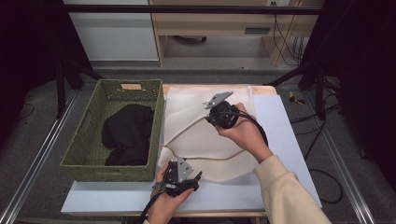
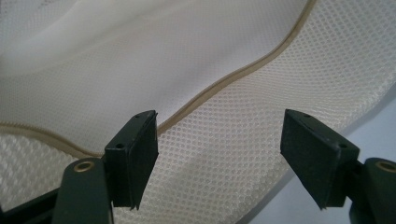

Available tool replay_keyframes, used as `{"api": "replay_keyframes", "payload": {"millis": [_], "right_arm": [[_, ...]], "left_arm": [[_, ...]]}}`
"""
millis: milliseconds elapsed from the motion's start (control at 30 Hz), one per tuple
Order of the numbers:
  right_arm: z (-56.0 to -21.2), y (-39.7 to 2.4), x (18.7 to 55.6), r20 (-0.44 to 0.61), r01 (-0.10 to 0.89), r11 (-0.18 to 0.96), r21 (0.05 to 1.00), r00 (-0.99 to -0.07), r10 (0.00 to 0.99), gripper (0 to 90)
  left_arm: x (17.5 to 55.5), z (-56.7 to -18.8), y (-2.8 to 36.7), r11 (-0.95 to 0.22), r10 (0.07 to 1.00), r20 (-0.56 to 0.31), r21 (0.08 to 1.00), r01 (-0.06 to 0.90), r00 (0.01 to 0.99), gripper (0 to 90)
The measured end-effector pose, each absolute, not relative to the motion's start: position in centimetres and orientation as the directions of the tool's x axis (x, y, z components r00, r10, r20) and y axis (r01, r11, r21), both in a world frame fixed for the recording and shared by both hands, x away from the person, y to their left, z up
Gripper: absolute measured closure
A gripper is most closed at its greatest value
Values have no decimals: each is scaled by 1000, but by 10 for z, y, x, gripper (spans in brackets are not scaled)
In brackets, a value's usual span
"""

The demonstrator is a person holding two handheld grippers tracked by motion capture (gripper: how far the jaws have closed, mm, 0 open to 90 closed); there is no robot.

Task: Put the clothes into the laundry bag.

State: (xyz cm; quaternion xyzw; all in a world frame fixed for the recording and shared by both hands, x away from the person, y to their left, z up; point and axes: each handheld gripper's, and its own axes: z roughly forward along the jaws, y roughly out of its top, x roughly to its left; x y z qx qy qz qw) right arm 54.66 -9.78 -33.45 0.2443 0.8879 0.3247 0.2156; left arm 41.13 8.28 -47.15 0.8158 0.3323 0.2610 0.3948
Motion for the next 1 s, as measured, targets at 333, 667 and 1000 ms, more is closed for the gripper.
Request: {"api": "replay_keyframes", "payload": {"millis": [333,667,1000], "right_arm": [[-310,-100,549,-244,263,637,725,-766,594,877],[-298,-98,549,-262,240,634,735,-762,592,877],[-289,-97,549,-272,219,626,748,-760,591,878]], "left_arm": [[413,-473,84,-439,758,128,826,354,640,277],[413,-470,83,-443,756,142,829,341,639,277],[413,-469,84,-444,755,145,831,336,640,277]]}}
